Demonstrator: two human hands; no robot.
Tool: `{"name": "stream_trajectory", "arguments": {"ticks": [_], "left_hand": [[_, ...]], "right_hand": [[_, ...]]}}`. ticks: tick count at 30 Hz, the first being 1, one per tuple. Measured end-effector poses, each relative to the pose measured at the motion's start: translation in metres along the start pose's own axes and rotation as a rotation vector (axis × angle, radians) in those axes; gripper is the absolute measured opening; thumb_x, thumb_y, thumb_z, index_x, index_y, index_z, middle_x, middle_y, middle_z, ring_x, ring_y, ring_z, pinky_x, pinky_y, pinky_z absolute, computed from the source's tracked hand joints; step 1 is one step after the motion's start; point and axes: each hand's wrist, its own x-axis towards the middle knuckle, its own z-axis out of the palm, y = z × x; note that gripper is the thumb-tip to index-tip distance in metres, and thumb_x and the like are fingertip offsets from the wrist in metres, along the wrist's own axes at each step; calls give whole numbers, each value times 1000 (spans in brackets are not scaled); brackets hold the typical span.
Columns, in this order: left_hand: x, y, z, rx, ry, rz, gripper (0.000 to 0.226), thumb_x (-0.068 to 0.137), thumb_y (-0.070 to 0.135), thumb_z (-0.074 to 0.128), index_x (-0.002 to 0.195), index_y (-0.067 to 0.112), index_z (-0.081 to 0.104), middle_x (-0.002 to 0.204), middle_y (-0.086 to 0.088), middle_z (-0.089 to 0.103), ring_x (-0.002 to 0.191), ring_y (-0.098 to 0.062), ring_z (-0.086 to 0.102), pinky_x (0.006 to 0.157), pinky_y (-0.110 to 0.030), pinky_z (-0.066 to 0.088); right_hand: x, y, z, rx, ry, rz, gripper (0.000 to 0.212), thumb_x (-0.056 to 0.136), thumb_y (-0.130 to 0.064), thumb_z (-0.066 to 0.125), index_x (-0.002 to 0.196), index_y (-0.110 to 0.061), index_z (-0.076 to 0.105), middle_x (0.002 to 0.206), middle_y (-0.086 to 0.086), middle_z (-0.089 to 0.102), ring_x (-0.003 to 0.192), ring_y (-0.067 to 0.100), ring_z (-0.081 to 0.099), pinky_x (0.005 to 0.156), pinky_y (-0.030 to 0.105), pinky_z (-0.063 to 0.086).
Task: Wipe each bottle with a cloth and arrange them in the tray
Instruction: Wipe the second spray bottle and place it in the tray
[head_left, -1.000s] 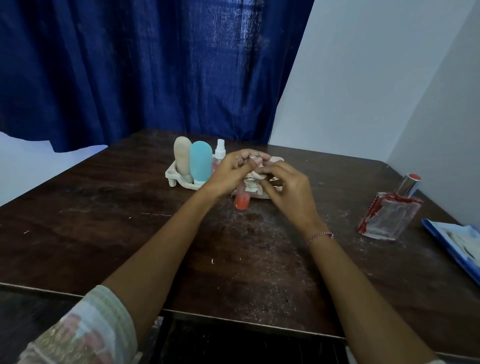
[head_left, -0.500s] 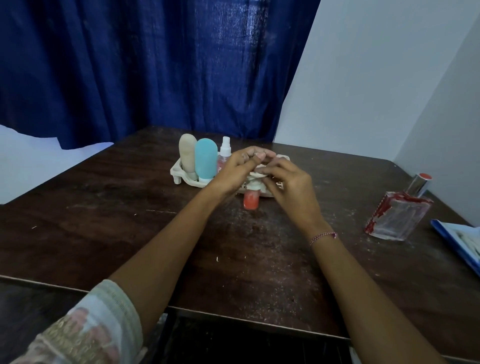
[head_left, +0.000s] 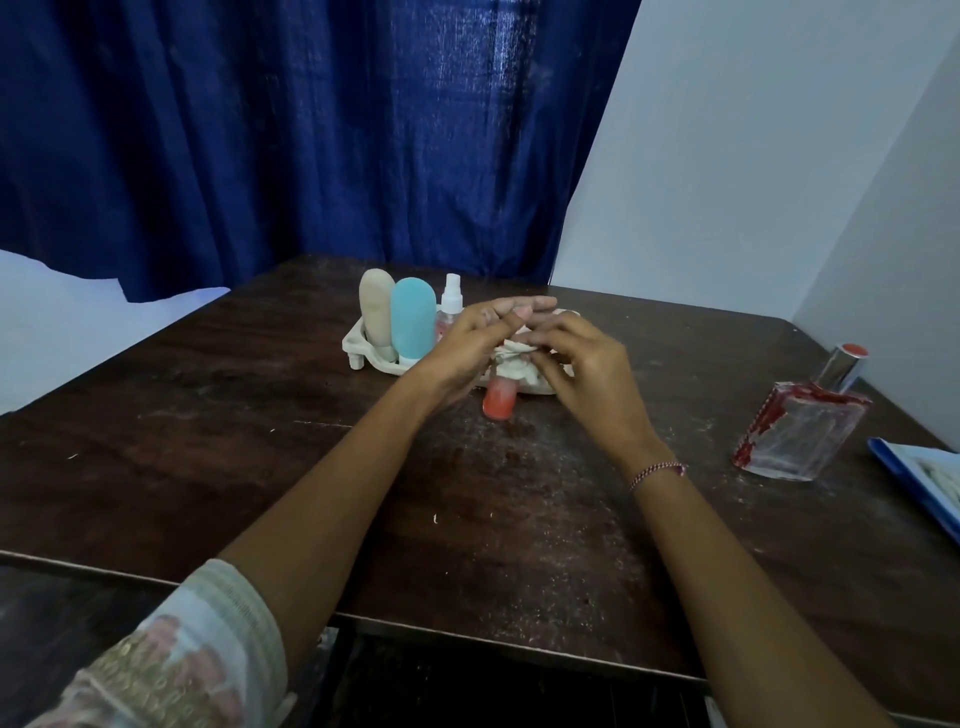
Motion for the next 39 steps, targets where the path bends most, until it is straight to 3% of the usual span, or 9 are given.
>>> {"name": "stream_trajectory", "arguments": {"ticks": [3,7,10,15,21,23,28,35,39], "left_hand": [[0,2,1,57,32,-5,28,99,22,43,119,15,61,118,-3,64,116,-18,57,100,-33,43],[0,2,-5,215,80,-11,25,96,36,46,109,33,67,111,2,53,117,-20,51,99,-33,38],[0,4,-4,274,61,0,26,99,28,42,114,27,63,112,-5,53,113,-21,51,91,-25,40],[-1,4,-8,338,74,23,24,99,31,42,105,34,66,114,-2,57,109,-13,52,106,-42,32],[0,3,-7,306,69,24,25,99,27,42,110,25,65,98,8,54,101,-7,52,100,-29,35],[0,3,-6,297,63,35,25,99,25,42,111,23,64,95,8,53,97,-7,52,94,-25,37],[1,1,-9,239,58,59,24,98,26,46,110,22,66,106,7,60,115,-16,53,104,-32,37],[1,-1,-8,161,72,90,20,94,19,54,109,18,67,98,10,61,107,-13,58,98,-29,45],[1,0,-10,173,134,87,19,91,18,57,107,19,67,100,8,62,98,-5,58,88,-20,46]], "right_hand": [[0,0,2,6,-2,51,21,82,1,65,102,-5,68,104,6,64,97,14,60,85,22,49],[0,7,2,23,38,145,17,80,2,68,95,-6,69,95,5,66,84,12,60,78,20,50],[-1,5,1,51,34,165,18,79,1,69,94,-9,68,95,2,65,84,8,59,78,22,52],[-2,-3,2,34,-10,72,18,79,-2,70,96,-9,69,97,2,66,89,9,60,81,21,50],[-3,8,0,57,23,184,20,79,2,69,95,-10,71,94,-1,67,82,2,58,78,10,47],[-3,6,1,60,34,170,20,79,1,69,95,-9,71,94,0,67,82,6,60,78,13,49],[-2,-4,4,43,16,73,20,80,0,68,99,-7,70,97,3,64,88,12,60,80,21,51],[-1,2,5,47,68,92,18,80,3,67,95,-6,69,97,1,63,90,6,57,78,16,49],[-2,3,3,107,-113,75,14,75,1,72,86,-8,72,85,-1,65,76,6,59,71,22,51]]}}
